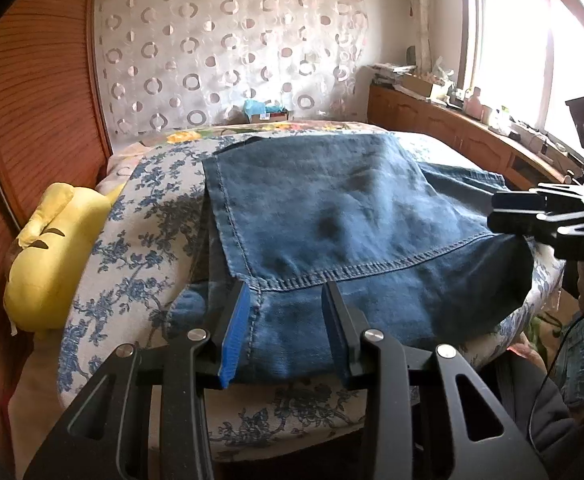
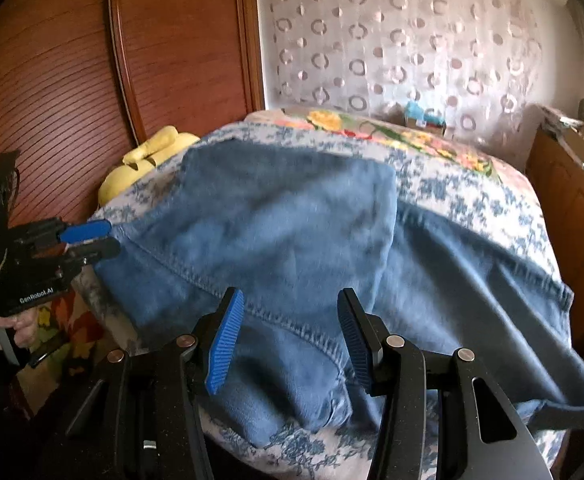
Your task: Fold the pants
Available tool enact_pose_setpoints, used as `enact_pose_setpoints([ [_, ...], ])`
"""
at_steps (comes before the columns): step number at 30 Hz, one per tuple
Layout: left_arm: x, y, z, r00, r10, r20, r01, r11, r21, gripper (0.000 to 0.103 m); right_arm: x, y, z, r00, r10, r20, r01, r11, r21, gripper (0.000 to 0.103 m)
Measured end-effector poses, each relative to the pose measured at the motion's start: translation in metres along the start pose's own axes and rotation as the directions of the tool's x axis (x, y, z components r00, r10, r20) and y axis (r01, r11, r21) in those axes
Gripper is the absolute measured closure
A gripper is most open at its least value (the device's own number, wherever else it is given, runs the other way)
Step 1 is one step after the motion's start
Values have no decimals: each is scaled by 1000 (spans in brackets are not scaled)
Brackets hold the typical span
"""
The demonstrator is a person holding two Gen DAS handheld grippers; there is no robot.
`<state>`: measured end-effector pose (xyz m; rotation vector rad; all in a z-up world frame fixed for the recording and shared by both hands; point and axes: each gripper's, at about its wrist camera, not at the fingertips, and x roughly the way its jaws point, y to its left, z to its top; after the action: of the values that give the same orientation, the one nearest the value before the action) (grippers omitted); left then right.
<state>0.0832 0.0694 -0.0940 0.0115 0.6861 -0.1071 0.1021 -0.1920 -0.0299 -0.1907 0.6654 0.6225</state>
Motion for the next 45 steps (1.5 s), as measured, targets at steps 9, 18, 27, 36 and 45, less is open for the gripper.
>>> enact_pose_setpoints([
  [9, 13, -4, -9, 999, 7, -48, -7, 1000, 2, 65, -9, -9, -22, 999, 37, -15, -36, 998, 42, 64],
  [18, 16, -4, -9, 999, 9, -53, -9, 1000, -1, 65, -13, -21, -46, 998, 27, -51, -22, 996, 87, 66],
  [27, 13, -6, -10, 999, 15, -45, -15, 1000, -7, 65, -15, -29, -56, 999, 35, -27, -32, 992, 122, 66],
  [36, -9, -26, 2, 1000, -12, 7, 12, 1000, 8, 59, -36, -43, -65, 997, 29, 71, -41, 984, 171, 66],
  [45, -19, -51, 17, 996, -75, 41, 73, 997, 40, 30, -71, -68, -85, 992, -44, 121, 15, 972, 233, 66],
])
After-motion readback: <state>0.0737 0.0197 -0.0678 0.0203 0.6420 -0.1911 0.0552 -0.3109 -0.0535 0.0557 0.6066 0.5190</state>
